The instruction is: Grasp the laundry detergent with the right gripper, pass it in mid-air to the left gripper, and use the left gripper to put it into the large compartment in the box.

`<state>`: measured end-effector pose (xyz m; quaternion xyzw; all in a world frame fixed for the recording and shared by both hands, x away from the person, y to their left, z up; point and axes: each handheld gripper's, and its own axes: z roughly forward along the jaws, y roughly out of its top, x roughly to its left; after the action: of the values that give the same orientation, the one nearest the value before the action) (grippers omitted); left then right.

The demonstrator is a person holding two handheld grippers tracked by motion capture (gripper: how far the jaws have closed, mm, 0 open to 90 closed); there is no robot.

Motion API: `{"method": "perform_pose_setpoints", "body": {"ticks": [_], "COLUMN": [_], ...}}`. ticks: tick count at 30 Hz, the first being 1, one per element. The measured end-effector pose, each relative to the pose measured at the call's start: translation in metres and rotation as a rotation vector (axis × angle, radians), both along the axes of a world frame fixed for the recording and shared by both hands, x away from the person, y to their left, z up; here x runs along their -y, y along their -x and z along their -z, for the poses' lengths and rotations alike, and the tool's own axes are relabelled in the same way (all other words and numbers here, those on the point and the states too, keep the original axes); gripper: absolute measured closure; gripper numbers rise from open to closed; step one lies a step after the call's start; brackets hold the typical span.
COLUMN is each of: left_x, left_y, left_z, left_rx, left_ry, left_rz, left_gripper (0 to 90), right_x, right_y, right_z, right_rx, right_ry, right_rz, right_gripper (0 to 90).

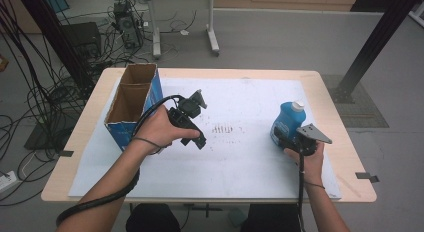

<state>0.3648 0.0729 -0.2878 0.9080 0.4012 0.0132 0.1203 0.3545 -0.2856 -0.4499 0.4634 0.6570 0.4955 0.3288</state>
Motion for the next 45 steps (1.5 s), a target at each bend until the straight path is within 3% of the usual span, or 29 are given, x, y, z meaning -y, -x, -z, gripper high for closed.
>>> {"method": "perform_pose_setpoints", "body": {"ticks": [12, 18, 25, 32, 37, 38, 45], "left_x": [0.001, 0.003, 0.004, 0.005, 0.006, 0.006, 0.007], "left_y": [-0.004, -0.007, -0.01, -0.009, -0.007, -0.007, -0.002], "left_z": [-0.008, -0.02, -0.045, -0.073, -0.096, -0.096, -0.12], "left_rx": [0.006, 0.02, 0.046, 0.075, 0.093, 0.093, 0.104], "left_ry": [0.001, -0.004, -0.003, -0.004, -0.013, -0.013, -0.02], "left_rz": [0.018, 0.046, 0.088, 0.135, 0.188, 0.188, 0.27], "left_gripper": [12.2, 12.2, 12.2, 12.2, 12.2, 12.2, 12.2], "right_x": [0.0, -0.001, 0.0, 0.0, 0.0, 0.0, 0.0], "right_y": [0.001, 0.003, 0.003, 0.002, 0.003, 0.003, 0.004], "right_z": [-0.002, -0.013, -0.04, -0.075, -0.107, -0.107, -0.142], "right_rx": [-0.013, -0.022, -0.026, -0.021, -0.042, -0.042, -0.057], "right_ry": [0.0, -0.009, -0.022, 0.013, 0.006, 0.006, -0.011], "right_rz": [-0.013, -0.035, -0.086, -0.175, -0.286, -0.286, -0.433], "right_gripper": [42.1, 42.1, 42.2, 42.3, 42.4, 42.4, 42.4]}}
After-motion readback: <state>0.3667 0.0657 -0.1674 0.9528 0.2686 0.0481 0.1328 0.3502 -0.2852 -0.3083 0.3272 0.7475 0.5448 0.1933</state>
